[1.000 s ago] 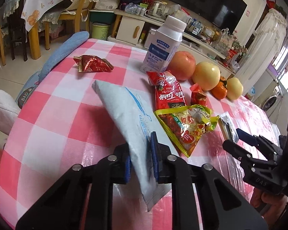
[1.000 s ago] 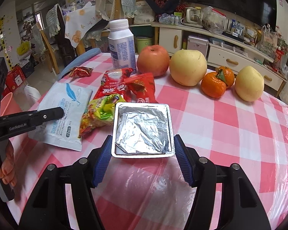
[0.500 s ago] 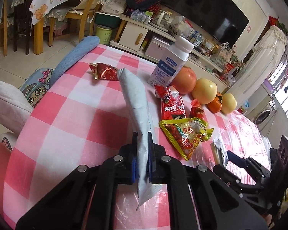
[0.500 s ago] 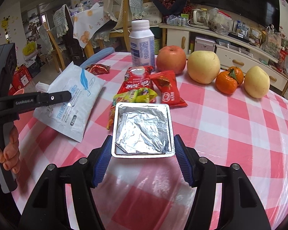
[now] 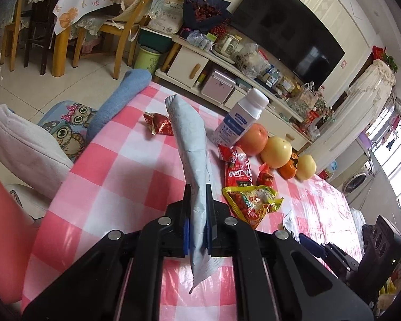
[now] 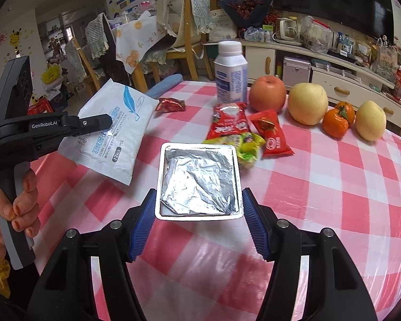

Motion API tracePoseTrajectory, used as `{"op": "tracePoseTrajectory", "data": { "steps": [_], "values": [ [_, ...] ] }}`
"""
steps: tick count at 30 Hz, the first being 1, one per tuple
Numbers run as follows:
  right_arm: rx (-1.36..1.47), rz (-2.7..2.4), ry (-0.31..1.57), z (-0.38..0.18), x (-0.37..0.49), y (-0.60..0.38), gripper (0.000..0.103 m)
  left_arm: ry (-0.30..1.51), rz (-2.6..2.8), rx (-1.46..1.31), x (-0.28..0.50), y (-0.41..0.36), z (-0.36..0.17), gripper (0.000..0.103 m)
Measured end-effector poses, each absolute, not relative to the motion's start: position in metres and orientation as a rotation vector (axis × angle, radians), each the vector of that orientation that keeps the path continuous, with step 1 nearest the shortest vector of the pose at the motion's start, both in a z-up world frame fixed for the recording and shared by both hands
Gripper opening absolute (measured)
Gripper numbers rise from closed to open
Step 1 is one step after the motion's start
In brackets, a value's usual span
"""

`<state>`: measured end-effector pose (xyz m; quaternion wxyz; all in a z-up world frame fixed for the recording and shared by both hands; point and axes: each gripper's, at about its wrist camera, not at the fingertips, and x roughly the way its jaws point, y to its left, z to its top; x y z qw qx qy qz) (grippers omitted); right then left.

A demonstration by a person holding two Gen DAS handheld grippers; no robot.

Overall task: Collect trash
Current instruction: 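Carry both held items over the pink bucket and open both tools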

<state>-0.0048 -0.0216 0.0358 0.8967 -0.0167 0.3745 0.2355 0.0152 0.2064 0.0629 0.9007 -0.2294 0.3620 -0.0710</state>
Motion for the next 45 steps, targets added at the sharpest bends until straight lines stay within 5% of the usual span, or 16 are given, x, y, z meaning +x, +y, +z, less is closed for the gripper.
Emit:
{"op": "tracePoseTrajectory", "data": {
  "steps": [22,38,39,41,42,45],
  "values": [
    [-0.194,0.796,0.682,0.088,-0.048,0.170,0.064,0.575,0.199,-0.618,-0.061,0.362,0.111,0.010],
    [-0.354,0.962,0.722,0.055,-0.069,0.291,0.065,0.601,0.443,-0.619,-0.094,0.439,0.104,0.011],
    [-0.344,0.977,0.748,0.052,-0.068,0.291,0.066,0.611,0.463,-0.613,-0.094,0.440,0.104,0.016],
    [-0.320,0.957,0.747,0.051,-0.067,0.284,0.076,0.609,0.499,-0.603,-0.096,0.442,0.106,0.045],
    [-0.312,0.929,0.735,0.051,-0.067,0.279,0.086,0.604,0.517,-0.595,-0.097,0.442,0.108,0.052],
    [-0.262,0.902,0.737,0.054,-0.062,0.259,0.088,0.592,0.539,-0.550,-0.097,0.438,0.114,0.065]
  ]
}}
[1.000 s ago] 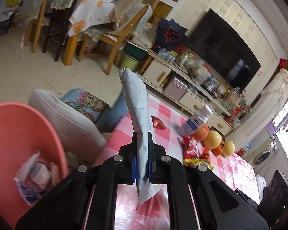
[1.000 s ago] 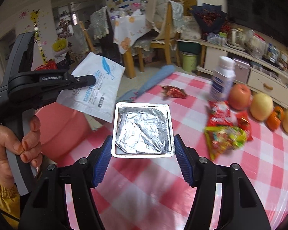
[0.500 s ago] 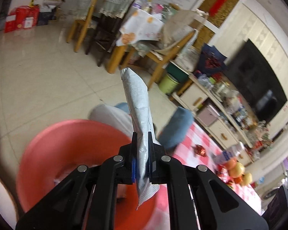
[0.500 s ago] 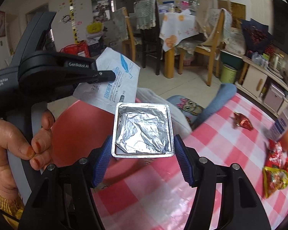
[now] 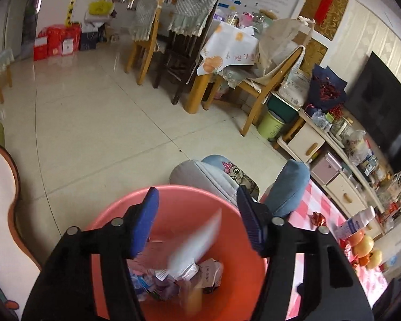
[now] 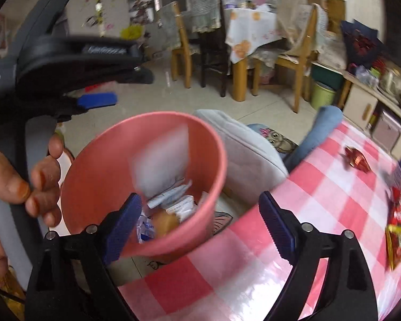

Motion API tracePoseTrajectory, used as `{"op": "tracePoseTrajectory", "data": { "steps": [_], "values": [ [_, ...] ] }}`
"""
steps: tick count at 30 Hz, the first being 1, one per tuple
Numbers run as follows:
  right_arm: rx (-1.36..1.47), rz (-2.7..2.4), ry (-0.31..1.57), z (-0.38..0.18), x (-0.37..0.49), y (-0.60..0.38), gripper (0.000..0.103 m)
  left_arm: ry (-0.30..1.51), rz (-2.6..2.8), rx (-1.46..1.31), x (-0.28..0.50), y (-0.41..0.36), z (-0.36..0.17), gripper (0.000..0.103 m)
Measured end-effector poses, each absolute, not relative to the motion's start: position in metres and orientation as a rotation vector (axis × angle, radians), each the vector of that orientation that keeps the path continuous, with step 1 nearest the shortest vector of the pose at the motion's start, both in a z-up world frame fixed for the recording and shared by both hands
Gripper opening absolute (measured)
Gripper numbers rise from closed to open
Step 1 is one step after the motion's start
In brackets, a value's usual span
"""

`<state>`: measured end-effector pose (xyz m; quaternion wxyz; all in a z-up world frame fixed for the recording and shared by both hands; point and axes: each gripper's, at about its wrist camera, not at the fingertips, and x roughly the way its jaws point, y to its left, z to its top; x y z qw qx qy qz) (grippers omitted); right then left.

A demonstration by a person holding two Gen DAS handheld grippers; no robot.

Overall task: Collect trash
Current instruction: 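Carry both held items over the pink bucket and open both tools, then move both tools back from the bucket over the table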

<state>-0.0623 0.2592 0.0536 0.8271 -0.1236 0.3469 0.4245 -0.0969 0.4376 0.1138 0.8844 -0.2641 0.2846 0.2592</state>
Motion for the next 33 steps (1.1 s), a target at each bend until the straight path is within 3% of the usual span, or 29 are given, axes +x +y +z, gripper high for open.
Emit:
{"op": "tracePoseTrajectory", "data": {
  "steps": [5,10,33],
  "values": [
    [-0.243,0.810,0.714,0.061,-0.060,0.225,0.089,0.585,0.522,-0.496,-0.089,0.424,0.119,0.084],
    [-0.236,0.743,0.697,0.063,-0.061,0.192,0.091,0.579,0.469,-0.425,-0.077,0.397,0.122,0.092],
    [-0.305,0.527,0.635,0.054,-0.081,0.081,0.098,0.483,0.382,-0.206,-0.060,0.290,0.135,0.099]
  ]
}}
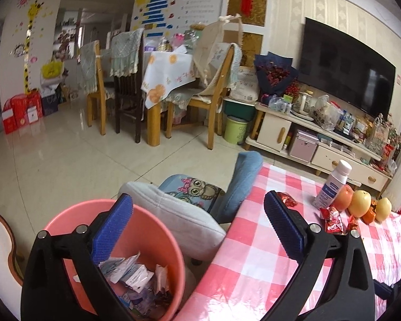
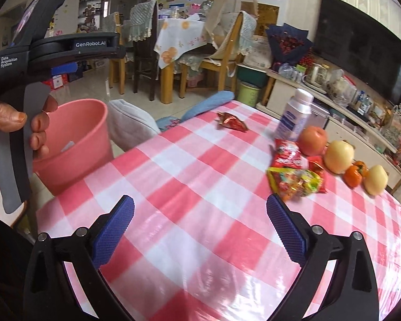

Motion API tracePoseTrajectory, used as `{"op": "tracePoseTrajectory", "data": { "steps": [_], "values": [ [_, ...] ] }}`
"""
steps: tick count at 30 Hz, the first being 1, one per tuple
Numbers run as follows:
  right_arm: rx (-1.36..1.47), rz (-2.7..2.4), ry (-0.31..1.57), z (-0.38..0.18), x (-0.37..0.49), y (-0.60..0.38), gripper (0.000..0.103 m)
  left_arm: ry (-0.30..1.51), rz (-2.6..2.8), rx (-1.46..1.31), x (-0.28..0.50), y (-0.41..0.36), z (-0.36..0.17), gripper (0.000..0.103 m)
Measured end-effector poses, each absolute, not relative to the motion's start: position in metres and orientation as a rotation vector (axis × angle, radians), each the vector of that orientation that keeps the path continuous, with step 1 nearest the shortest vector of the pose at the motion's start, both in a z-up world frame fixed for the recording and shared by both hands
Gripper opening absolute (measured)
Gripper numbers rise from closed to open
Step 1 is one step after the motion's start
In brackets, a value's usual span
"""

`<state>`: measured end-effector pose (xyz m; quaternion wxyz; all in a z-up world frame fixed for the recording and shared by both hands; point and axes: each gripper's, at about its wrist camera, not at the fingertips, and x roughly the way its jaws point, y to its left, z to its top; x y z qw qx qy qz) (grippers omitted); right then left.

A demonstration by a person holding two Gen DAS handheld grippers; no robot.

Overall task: Collect trash
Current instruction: 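Move both tools back from the bucket over the table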

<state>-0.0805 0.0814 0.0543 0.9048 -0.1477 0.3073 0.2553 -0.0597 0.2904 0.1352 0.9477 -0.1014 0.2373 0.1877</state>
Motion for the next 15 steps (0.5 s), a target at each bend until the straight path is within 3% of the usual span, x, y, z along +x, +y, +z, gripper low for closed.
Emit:
{"op": "tracePoseTrajectory", "data": {
  "steps": [15],
  "values": [
    [-0.243,0.471,0.678,0.042,-0.073,0.033,0.098,0.519,0.287,-0.029,-0.038,0.222,0.124,0.099]
  ]
}}
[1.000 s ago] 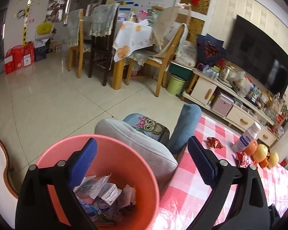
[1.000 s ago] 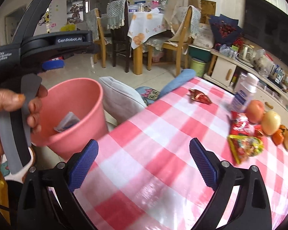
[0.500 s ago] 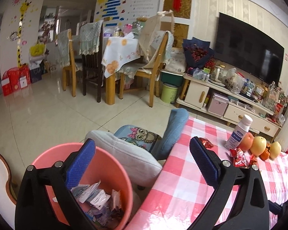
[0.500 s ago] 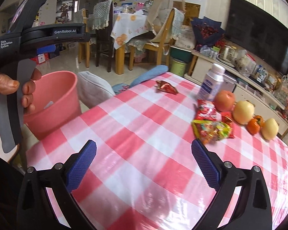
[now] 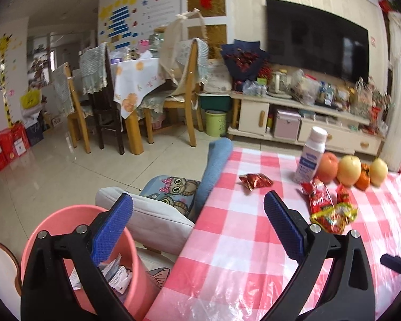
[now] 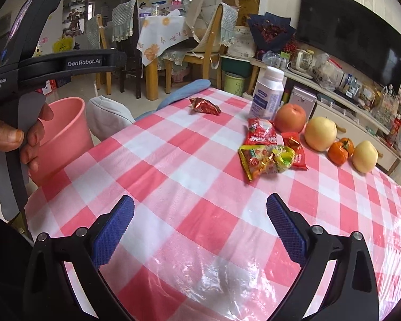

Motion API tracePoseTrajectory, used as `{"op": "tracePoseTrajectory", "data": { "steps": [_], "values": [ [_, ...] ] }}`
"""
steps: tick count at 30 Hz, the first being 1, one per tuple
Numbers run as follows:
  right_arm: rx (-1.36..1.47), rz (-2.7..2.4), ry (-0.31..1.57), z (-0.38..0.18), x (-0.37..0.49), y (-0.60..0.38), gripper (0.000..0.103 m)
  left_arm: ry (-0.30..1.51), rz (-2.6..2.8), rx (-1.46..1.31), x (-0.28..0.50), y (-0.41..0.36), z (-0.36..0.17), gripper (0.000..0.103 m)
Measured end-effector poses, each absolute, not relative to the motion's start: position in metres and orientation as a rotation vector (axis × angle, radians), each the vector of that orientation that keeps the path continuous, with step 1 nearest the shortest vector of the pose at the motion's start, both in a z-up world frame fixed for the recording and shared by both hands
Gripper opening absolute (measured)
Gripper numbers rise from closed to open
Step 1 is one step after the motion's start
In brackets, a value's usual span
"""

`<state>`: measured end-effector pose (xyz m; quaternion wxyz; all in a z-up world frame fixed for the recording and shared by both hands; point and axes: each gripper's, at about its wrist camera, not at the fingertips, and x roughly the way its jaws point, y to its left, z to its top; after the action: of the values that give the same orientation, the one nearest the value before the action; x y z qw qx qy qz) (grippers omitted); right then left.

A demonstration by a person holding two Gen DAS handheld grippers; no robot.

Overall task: Collect trash
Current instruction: 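Move both tools back from the bucket over the table, then move left tool to the red chocolate wrapper while right tool approaches the snack bags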

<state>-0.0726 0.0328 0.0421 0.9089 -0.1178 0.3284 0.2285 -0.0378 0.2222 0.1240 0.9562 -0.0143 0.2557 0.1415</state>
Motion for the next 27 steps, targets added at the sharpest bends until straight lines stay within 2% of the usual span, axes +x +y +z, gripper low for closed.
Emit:
{"op": "tracePoseTrajectory", "data": {
  "steps": [15,27],
  "values": [
    [-0.181,0.429,0.752,0.034,-0.043,-0.015,0.098,0.598,0.214,0.090,-0.016,0.182,0.105,0.099],
    [0.016,0.367,0.849,0.031,0.005,-0.076,0.098,0.633,0.051,0.066,0.029,0.176,0.092,0.099]
  ]
}}
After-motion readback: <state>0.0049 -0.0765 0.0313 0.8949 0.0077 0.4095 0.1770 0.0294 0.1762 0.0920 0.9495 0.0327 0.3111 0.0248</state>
